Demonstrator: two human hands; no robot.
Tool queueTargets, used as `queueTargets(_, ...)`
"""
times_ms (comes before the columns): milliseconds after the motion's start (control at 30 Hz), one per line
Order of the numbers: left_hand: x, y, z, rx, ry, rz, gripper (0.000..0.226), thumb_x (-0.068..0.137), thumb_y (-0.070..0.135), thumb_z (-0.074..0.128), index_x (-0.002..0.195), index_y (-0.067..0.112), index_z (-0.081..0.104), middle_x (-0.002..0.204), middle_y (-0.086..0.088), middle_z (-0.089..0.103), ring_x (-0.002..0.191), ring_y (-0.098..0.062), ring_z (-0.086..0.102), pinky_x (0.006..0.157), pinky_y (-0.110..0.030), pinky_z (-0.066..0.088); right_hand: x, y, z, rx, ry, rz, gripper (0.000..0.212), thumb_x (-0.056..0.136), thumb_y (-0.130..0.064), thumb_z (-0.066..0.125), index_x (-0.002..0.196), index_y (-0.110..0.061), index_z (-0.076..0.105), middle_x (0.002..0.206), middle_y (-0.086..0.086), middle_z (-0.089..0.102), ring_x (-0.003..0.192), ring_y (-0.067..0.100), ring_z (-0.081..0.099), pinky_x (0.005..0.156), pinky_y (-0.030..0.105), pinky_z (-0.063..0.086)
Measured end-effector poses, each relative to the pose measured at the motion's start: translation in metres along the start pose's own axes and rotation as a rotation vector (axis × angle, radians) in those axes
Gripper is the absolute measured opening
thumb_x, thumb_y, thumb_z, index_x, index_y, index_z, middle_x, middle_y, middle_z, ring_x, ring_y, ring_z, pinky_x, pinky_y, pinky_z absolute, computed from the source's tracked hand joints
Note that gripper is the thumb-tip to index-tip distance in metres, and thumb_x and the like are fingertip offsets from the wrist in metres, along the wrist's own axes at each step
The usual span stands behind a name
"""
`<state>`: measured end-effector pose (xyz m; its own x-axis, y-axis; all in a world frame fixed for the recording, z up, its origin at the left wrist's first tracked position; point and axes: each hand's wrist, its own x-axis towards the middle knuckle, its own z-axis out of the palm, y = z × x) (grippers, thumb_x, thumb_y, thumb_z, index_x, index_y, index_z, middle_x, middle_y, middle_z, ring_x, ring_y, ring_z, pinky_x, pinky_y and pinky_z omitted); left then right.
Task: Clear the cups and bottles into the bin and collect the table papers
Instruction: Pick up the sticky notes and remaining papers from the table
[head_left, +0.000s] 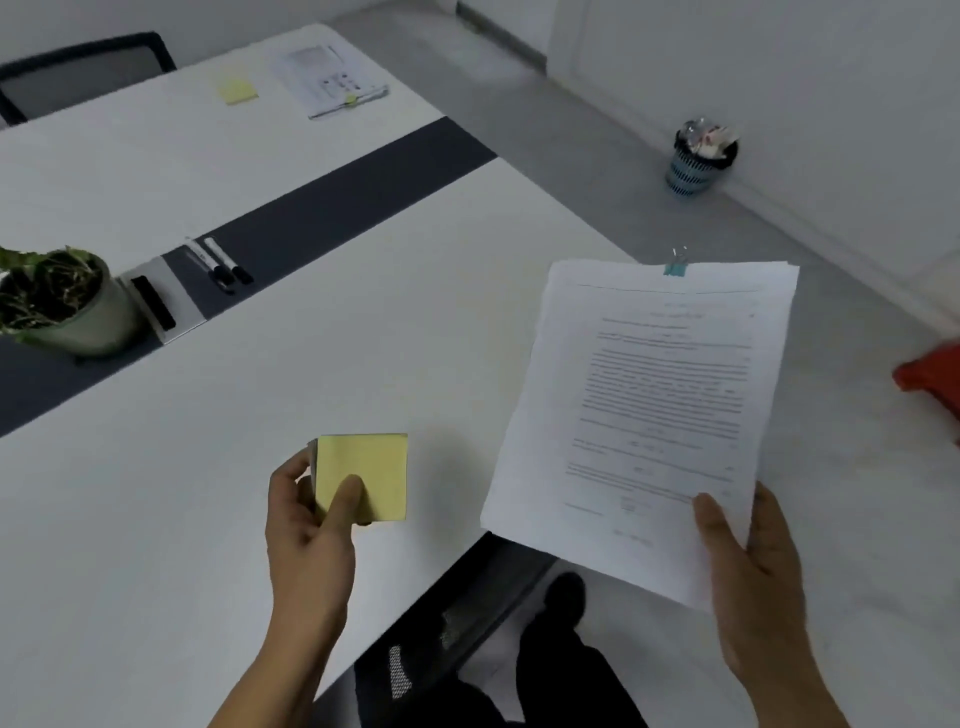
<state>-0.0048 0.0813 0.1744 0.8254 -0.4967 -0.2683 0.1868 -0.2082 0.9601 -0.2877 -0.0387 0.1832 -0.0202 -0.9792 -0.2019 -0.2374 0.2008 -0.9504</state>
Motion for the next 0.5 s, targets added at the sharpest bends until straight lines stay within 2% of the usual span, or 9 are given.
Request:
queueTargets(133,-0.004,0.025,0.08,-0.005,-0.097,0.079,0.042,0.093,0.004,0.063,0.109,0.043,0.055,0.09,0.0,0.057,0.085,-0.019,0.052,0.09,-0.05,0.049,0.031,-0.001,-0.057,0.107,0.132,0.031,0.027,0.099,-0.029,0.056,0.112,-0.053,0.057,0.11,-0.03,0.066,0.097,-0.012,0.062,0.084,0.019,0.045)
queueTargets(200,-0.013,0.031,0.125,0.002,-0.129,0.12,0.041,0.091,0.009,0.065,0.109,0.044,0.055,0.088,0.003,0.058,0.084,-0.018,0.052,0.089,-0.051,0.049,0.057,0.003,-0.086,0.146,0.162,0.031,0.028,0.099,-0.029,0.057,0.109,-0.055,0.056,0.108,-0.03,0.065,0.095,-0.013,0.062,0.082,0.019,0.045)
queueTargets(267,-0.024,0.032,0.173,0.004,-0.154,0.14,0.038,0.085,0.017,0.067,0.109,0.045,0.056,0.084,0.006,0.059,0.08,-0.016,0.053,0.087,-0.049,0.05,0.087,0.013,-0.116,0.202,0.182,0.032,0.029,0.099,-0.025,0.057,0.111,-0.052,0.056,0.108,-0.028,0.067,0.094,-0.012,0.064,0.079,0.016,0.048)
queueTargets(367,-0.041,0.024,0.253,-0.013,-0.126,0.141,0.04,0.093,0.005,0.064,0.111,0.04,0.055,0.089,0.003,0.059,0.087,-0.02,0.056,0.088,-0.049,0.05,0.144,0.033,-0.168,0.262,0.168,0.049,0.031,0.099,-0.02,0.056,0.118,-0.043,0.059,0.11,-0.023,0.071,0.095,-0.007,0.067,0.071,0.008,0.052)
queueTargets(433,-0.053,0.023,0.306,-0.041,-0.08,0.132,0.04,0.095,0.002,0.059,0.112,0.038,0.055,0.094,0.001,0.061,0.095,-0.026,0.057,0.088,-0.049,0.05,0.186,0.035,-0.202,0.264,0.126,0.061,0.03,0.098,-0.02,0.057,0.119,-0.042,0.06,0.111,-0.021,0.072,0.097,-0.002,0.069,0.07,0.009,0.053)
queueTargets(500,-0.063,0.03,0.352,-0.046,-0.079,0.113,0.038,0.094,0.003,0.061,0.115,0.034,0.056,0.093,0.002,0.063,0.094,-0.025,0.059,0.086,-0.048,0.05,0.225,0.028,-0.232,0.249,0.089,0.05,0.029,0.099,-0.02,0.056,0.119,-0.04,0.06,0.112,-0.018,0.072,0.1,0.002,0.069,0.072,0.01,0.054)
